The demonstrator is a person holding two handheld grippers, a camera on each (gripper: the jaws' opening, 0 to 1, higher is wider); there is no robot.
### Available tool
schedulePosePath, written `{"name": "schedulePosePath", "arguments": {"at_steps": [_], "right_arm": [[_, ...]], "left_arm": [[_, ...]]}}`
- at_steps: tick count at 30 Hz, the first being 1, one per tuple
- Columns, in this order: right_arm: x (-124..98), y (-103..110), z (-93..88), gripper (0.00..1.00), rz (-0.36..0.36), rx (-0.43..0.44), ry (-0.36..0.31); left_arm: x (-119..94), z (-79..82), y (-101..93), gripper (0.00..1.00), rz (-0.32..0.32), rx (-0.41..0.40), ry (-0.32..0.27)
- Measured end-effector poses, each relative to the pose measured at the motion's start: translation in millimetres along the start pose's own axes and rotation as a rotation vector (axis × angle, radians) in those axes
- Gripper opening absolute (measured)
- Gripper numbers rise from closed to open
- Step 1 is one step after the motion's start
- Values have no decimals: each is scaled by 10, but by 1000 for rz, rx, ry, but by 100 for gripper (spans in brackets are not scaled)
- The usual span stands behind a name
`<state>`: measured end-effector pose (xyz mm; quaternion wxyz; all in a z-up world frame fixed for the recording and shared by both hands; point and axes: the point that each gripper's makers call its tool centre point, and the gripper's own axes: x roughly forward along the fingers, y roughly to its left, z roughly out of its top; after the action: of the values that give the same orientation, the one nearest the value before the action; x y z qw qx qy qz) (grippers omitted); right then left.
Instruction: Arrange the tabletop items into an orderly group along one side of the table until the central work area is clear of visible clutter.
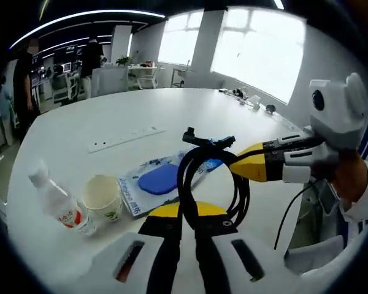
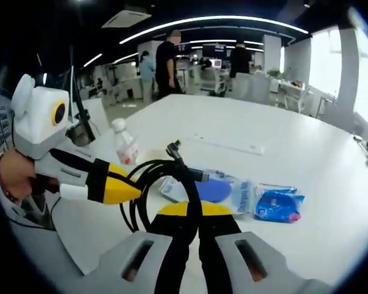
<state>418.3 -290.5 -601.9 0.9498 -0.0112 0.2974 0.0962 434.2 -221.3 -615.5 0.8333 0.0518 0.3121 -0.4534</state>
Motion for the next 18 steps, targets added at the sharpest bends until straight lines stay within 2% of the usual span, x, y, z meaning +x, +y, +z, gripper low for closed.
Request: {"name": "schedulePosePath", "arguments": {"at_steps": [11, 18], "right_arm": [[-404, -622, -44, 0, -76, 43, -22], [-567, -924, -176, 0, -105, 53, -4]], "left_arm": [[324, 312, -582, 3, -83, 49, -10], [535, 354, -890, 3, -130, 54, 10]]}}
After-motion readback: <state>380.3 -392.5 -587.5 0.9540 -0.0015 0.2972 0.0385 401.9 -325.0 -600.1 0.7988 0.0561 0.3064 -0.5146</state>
